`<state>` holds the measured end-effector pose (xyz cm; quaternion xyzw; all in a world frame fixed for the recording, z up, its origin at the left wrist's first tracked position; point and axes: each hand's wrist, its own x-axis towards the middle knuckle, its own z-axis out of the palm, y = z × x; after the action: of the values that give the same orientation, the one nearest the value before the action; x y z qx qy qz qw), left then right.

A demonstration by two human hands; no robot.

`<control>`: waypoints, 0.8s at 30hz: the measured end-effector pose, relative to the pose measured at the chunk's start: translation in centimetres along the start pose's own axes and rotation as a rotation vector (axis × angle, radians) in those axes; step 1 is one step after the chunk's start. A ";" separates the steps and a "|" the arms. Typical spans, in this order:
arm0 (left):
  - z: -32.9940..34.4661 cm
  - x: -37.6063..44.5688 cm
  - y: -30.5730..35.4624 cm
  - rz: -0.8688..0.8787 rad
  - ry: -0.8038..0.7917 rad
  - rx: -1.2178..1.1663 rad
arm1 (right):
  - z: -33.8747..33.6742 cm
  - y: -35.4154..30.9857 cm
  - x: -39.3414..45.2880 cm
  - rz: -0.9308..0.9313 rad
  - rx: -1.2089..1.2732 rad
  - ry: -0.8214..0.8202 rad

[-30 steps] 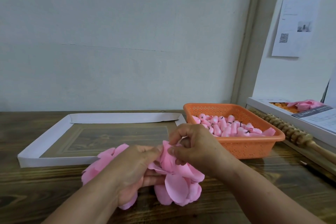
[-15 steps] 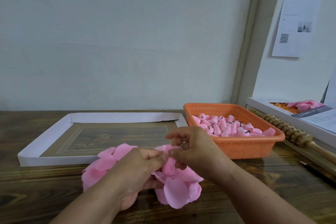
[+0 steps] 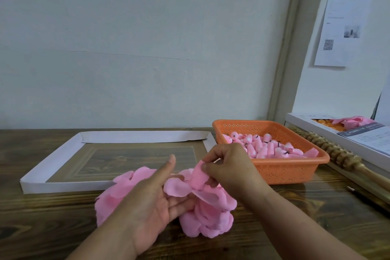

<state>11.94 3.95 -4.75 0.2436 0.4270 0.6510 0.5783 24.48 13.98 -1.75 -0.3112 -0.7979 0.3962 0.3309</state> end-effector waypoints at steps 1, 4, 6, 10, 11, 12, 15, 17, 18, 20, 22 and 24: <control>0.0 -0.1 -0.3 0.018 -0.035 -0.035 | 0.1 0.2 0.1 -0.005 -0.023 0.030; 0.3 0.0 -1.8 0.119 0.014 0.011 | 0.6 0.5 0.2 -0.023 -0.090 0.078; 0.6 0.1 -2.3 0.153 0.152 0.106 | 0.8 0.4 0.2 -0.035 -0.114 0.069; 0.8 0.3 -1.5 0.153 0.251 0.398 | 0.5 -0.1 0.1 -0.116 -0.192 -0.007; 0.9 0.4 -1.0 0.152 0.258 0.448 | 0.4 -0.2 0.0 -0.148 -0.219 -0.023; 0.9 0.5 -0.6 0.153 0.273 0.475 | 0.3 -0.4 0.0 -0.185 -0.245 -0.033; 1.3 0.8 0.5 0.147 0.307 0.482 | 0.3 -1.3 0.1 -0.282 -0.314 -0.078; 1.6 0.9 1.2 0.138 0.299 0.482 | 0.2 -1.9 0.4 -0.318 -0.350 -0.108; 1.8 0.9 1.5 0.143 0.299 0.468 | 0.1 -2.2 0.6 -0.321 -0.356 -0.100; 2.3 1.0 2.3 0.162 0.310 0.410 | -0.2 -2.7 1.2 -0.311 -0.362 -0.042; 2.8 1.0 2.9 0.183 0.318 0.330 | -0.4 -3.2 1.8 -0.306 -0.370 0.028; 3.1 1.1 3.1 0.210 0.314 0.238 | -0.4 -3.6 2.3 -0.294 -0.356 0.085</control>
<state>12.48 5.98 -0.72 0.2492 0.5578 0.6827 0.4009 22.61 14.10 2.08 -0.2613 -0.8773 0.1834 0.3583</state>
